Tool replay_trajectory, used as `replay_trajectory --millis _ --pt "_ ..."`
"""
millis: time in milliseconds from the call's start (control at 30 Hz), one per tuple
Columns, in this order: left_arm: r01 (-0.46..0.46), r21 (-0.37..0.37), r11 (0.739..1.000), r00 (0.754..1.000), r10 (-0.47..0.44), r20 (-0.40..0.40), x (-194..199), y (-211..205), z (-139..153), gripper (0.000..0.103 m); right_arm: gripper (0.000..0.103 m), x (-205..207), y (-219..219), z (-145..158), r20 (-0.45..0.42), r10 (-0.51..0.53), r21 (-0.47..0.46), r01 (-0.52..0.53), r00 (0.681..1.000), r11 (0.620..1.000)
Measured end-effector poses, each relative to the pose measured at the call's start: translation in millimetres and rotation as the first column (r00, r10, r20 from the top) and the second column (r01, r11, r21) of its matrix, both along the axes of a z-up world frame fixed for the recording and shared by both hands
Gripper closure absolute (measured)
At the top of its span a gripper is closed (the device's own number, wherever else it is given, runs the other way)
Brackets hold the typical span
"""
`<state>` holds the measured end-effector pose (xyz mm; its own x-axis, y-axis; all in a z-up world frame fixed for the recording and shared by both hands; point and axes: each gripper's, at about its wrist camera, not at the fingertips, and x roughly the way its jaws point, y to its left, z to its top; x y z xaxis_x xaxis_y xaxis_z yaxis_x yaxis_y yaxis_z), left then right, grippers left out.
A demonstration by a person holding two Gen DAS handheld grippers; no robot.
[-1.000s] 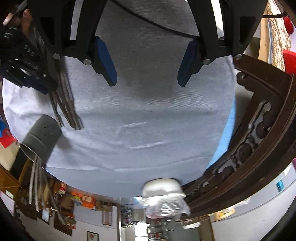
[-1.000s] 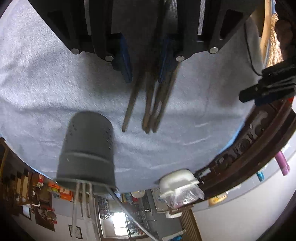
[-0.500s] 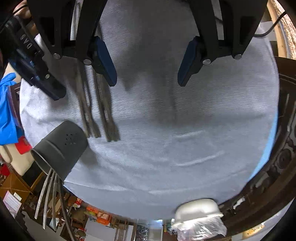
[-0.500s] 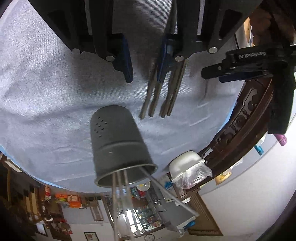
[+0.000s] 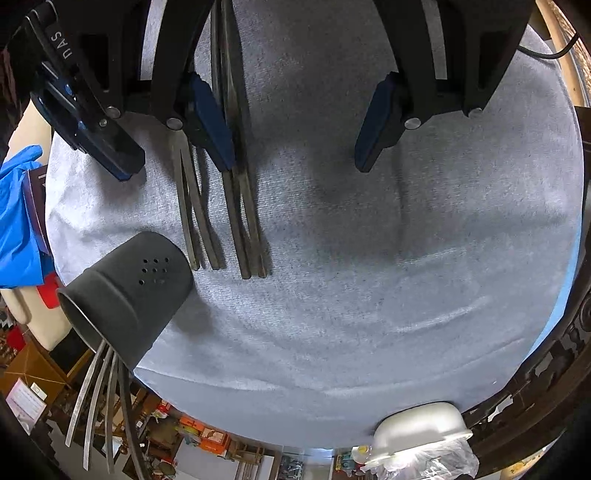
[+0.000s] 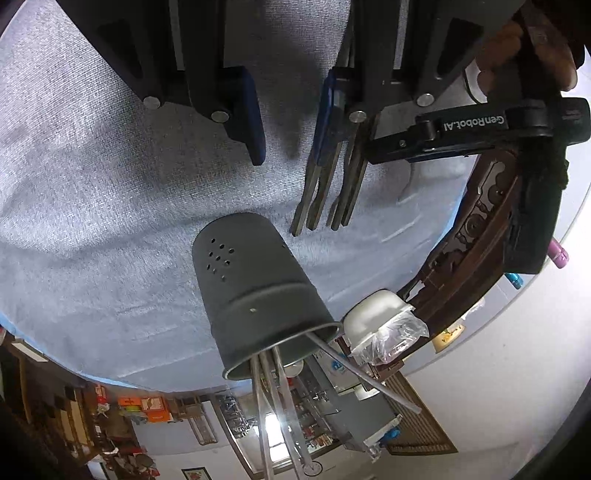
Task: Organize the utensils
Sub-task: 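Lower both open grippers onto the dark chopstick bundle beside the cup, then close the left gripper on one chopstick while the right gripper closes on another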
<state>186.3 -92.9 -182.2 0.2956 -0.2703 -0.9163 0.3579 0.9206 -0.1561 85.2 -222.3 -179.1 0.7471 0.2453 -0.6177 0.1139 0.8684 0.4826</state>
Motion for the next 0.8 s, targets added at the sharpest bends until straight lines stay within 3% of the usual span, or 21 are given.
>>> replay_trajectory --millis 233,367,567,800 --pt "0.017 0.028 0.999 1.0 -0.018 0.01 0 -4 -3 0.044 0.073 1 2 6 -0.005 -0.001 -0.015 0.001 1.0 1.0" --pt "0.02 -0.021 1.0 0.999 -0.021 -0.026 2 10 -1 0.045 0.075 10 15 12 -0.016 0.03 -0.049 -0.031 0.999 0.998" --pt "0.025 -0.076 0.997 0.998 -0.029 -0.053 8 24 0 0.063 0.089 36 31 9 -0.078 0.032 -0.096 -0.039 0.996 0.995" --pt "0.077 -0.098 0.992 0.995 -0.084 -0.063 8 20 0 0.085 0.091 47 43 5 -0.145 0.06 -0.153 -0.083 0.988 0.985"
